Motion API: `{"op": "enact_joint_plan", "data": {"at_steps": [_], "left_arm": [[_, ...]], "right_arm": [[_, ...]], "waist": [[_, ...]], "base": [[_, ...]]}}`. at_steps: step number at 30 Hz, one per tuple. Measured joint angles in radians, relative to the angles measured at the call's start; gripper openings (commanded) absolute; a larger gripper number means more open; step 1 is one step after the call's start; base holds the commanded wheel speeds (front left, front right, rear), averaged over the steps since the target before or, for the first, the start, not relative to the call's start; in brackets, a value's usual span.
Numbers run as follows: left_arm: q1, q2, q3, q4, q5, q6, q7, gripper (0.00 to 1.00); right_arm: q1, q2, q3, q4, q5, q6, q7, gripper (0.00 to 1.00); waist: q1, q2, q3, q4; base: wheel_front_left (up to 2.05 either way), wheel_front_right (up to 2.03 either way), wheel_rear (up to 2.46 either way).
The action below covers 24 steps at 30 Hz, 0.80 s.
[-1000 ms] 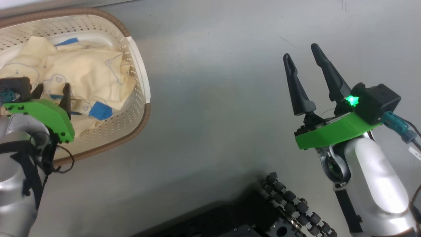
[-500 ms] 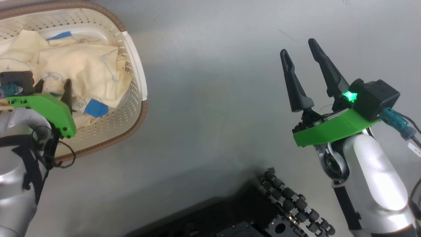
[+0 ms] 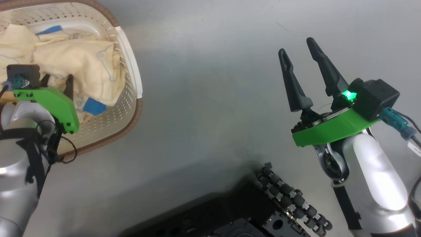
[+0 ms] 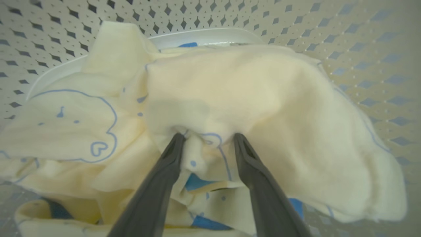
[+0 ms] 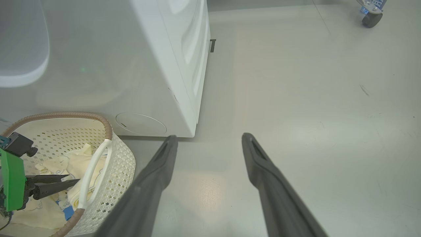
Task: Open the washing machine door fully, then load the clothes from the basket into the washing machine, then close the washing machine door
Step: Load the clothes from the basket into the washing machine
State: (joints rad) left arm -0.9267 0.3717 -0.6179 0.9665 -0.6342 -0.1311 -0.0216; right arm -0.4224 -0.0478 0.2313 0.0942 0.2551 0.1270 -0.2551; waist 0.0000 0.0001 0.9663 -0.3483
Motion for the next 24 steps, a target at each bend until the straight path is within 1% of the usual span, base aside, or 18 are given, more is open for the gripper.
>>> {"op": "enact_joint_plan", "data": {"at_steps": [1, 3, 4, 6, 7, 14, 24], "left_arm": [[-0.004, -0.001, -0.004, 0.004, 0.0, 0.0, -0.005, 0.65], [-0.013, 0.0, -0.014, 0.014, 0.001, 0.0, -0.011, 0.46], [-0.018, 0.0, -0.018, 0.02, 0.001, 0.0, -0.015, 0.33], [-0.027, -0.001, -0.03, 0.029, 0.002, 0.0, -0.029, 0.02], [-0.031, -0.001, -0.034, 0.033, 0.004, 0.0, -0.038, 0.0], [-0.039, -0.014, -0.062, 0.058, -0.002, 0.0, -0.085, 0.0], [-0.026, -0.052, -0.076, 0.073, -0.022, 0.0, -0.19, 0.0]], "right_arm": [[0.0, 0.0, 0.0, -0.002, 0.0, 0.0, 0.0, 1.0], [0.0, 0.0, -0.001, -0.004, 0.0, 0.0, 0.0, 1.0], [-0.001, 0.0, -0.001, -0.004, 0.0, 0.0, 0.0, 1.0], [-0.001, 0.0, -0.002, -0.004, -0.001, 0.0, 0.0, 1.0], [-0.002, 0.0, -0.002, -0.004, -0.001, 0.0, 0.0, 1.0], [-0.016, 0.0, -0.009, -0.003, -0.002, 0.0, 0.0, 1.0], [-0.016, 0.0, -0.026, 0.003, -0.012, 0.0, 0.0, 1.0]], "waist": [[0.0, 0.0, 0.004, -0.001], [0.0, 0.0, 0.01, -0.001], [0.0, 0.0, 0.013, -0.001], [0.0, 0.0, 0.018, -0.001], [0.0, 0.0, 0.02, 0.0], [0.0001, 0.0, 0.016, 0.007], [0.0, 0.0, -0.047, 0.04]], "base": [[0.0, 0.0, 0.0], [0.0, 0.0, 0.0], [0.0, 0.0, 0.0], [0.0, 0.0, 0.0], [0.0, 0.0, 0.0], [0.0, 0.0, 0.0], [0.0, 0.0, 0.0]]}}
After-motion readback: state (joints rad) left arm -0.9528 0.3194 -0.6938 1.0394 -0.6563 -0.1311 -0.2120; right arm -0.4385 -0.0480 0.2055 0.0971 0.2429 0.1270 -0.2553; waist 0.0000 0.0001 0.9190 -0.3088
